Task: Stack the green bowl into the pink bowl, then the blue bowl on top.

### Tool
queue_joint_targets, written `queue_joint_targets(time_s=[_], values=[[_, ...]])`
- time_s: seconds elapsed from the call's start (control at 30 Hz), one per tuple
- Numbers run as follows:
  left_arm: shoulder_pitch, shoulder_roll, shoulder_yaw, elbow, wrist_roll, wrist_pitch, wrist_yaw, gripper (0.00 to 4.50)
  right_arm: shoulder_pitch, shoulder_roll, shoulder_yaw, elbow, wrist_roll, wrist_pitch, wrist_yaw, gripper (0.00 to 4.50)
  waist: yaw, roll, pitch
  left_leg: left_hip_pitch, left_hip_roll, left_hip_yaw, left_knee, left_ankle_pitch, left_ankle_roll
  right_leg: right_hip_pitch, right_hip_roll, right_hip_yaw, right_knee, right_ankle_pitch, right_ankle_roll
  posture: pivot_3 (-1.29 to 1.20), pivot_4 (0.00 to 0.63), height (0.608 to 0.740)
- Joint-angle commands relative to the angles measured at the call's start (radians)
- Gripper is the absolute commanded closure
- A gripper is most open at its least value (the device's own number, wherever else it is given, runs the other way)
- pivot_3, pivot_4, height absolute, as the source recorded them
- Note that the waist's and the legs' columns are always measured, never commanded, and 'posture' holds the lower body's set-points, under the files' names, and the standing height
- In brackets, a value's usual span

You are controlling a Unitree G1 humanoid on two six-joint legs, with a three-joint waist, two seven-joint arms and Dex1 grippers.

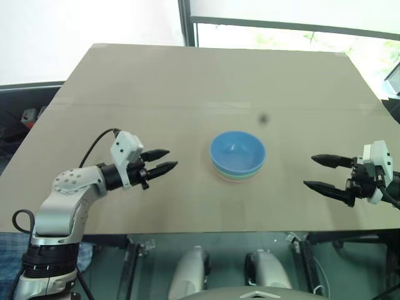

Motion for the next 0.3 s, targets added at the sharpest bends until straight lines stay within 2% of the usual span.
queue_joint_targets(time_s=[0.03,0.3], values=[[0.024,0.012,0.035,-0.041,0.003,-0.041,0.028,2.22,-0.013,0.015,-0.009,0.027,-0.004,-0.051,0.014,0.53,-0.001,0.0,0.0,0.0,0.0,0.0,0.0,0.0,0.0,0.0,0.0,0.0,0.0,0.0,0.0,0.0,0.15,0.74],[0.038,0.014,0.01,-0.036,0.008,-0.077,0.03,2.22,-0.017,0.016,0.02,0.069,-0.044,-0.09,0.026,0.53,0.0,0.001,0.0,0.0,0.0,0.0,0.0,0.0,0.0,0.0,0.0,0.0,0.0,0.0,0.0,0.0,0.15,0.74]])
